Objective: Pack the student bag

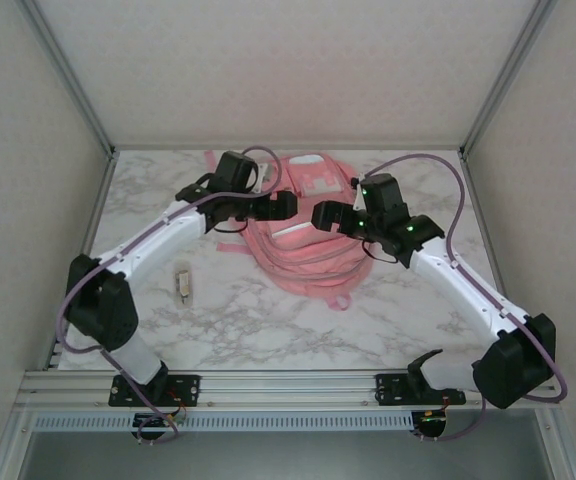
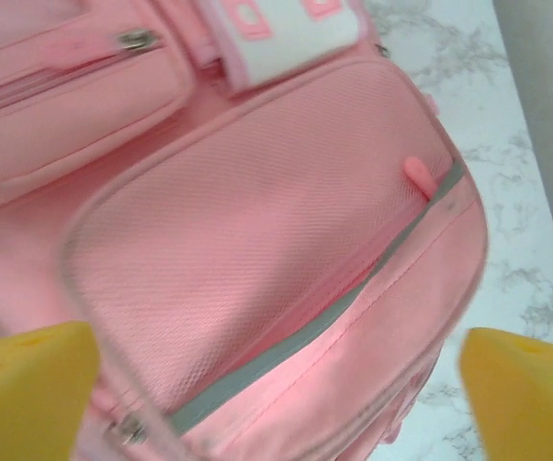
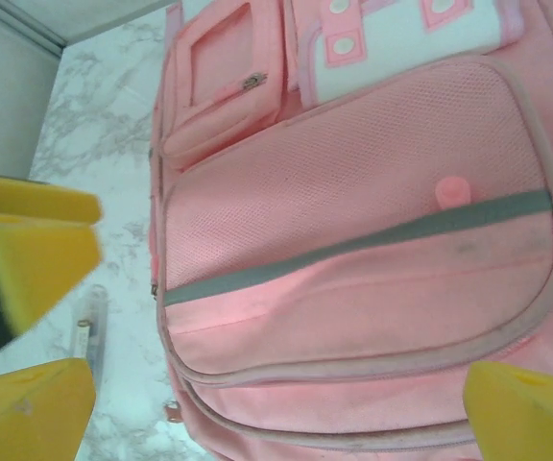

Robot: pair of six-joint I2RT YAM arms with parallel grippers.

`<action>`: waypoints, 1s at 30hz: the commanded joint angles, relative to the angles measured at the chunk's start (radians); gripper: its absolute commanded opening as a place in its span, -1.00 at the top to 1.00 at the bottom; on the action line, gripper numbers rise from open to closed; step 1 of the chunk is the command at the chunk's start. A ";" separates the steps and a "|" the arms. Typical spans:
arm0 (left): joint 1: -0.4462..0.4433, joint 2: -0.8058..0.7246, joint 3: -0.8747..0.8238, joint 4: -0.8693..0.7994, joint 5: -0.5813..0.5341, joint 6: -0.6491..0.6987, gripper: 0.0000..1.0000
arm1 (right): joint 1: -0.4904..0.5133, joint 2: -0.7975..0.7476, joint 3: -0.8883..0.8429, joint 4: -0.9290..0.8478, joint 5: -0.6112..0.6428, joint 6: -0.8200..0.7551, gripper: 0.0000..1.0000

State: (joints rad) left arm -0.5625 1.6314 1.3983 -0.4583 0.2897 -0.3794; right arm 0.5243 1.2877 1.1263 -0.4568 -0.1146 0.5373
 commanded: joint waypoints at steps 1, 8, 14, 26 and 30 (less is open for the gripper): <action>0.013 -0.112 -0.062 -0.106 -0.144 -0.022 -1.00 | 0.003 -0.019 -0.038 0.017 0.044 -0.045 -0.97; 0.058 -0.314 -0.237 -0.278 -0.447 -0.046 -1.00 | 0.003 0.022 -0.062 0.063 0.045 -0.006 -0.98; 0.170 -0.424 -0.434 -0.292 -0.523 -0.062 -1.00 | 0.003 0.042 -0.107 0.117 0.054 0.054 -0.98; 0.329 -0.346 -0.733 -0.002 -0.352 -0.084 -1.00 | 0.005 0.076 -0.130 0.190 -0.012 0.142 -0.98; 0.360 -0.251 -0.730 0.032 -0.294 -0.080 -1.00 | 0.005 0.080 -0.113 0.171 -0.001 0.140 -0.98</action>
State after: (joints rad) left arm -0.2234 1.3396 0.6727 -0.4904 -0.0669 -0.4465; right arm 0.5243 1.3647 0.9924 -0.2916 -0.1081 0.6621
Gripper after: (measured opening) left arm 0.998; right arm 0.987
